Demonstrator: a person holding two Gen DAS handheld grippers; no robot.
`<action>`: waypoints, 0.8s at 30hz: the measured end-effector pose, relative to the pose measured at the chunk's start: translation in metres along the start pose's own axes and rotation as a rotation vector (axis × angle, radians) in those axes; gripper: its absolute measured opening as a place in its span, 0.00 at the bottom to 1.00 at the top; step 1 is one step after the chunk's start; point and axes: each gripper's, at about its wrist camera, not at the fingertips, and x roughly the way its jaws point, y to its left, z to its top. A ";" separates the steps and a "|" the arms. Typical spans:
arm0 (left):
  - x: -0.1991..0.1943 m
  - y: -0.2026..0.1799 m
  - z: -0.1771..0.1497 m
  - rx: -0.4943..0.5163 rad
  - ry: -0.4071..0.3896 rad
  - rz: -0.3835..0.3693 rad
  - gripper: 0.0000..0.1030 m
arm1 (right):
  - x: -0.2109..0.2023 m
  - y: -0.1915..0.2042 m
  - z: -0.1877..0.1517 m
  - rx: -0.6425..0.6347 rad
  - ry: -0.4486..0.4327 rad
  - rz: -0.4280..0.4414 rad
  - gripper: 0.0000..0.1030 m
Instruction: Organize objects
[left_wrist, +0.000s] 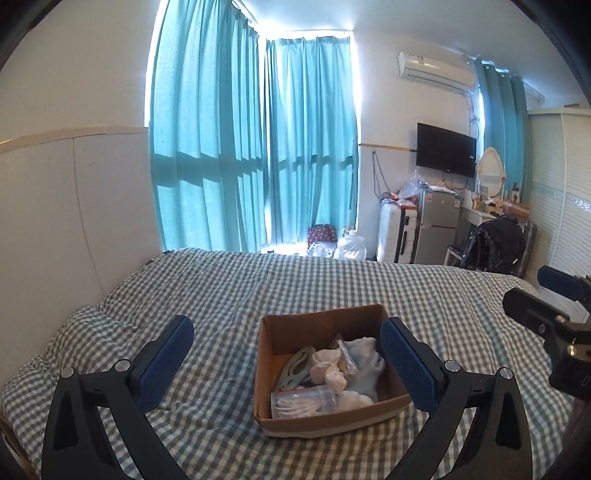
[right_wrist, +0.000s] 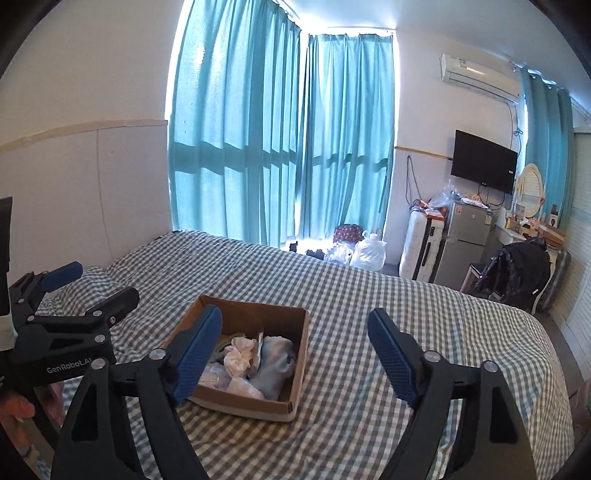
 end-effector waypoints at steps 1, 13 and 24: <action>-0.004 -0.002 -0.004 0.000 -0.006 0.001 1.00 | -0.003 0.000 -0.004 0.004 -0.001 0.000 0.85; 0.011 0.002 -0.069 -0.053 0.030 0.027 1.00 | 0.007 -0.009 -0.074 0.041 -0.071 -0.053 1.00; 0.016 -0.005 -0.081 -0.036 0.060 0.028 1.00 | 0.024 -0.016 -0.085 0.075 -0.014 -0.050 1.00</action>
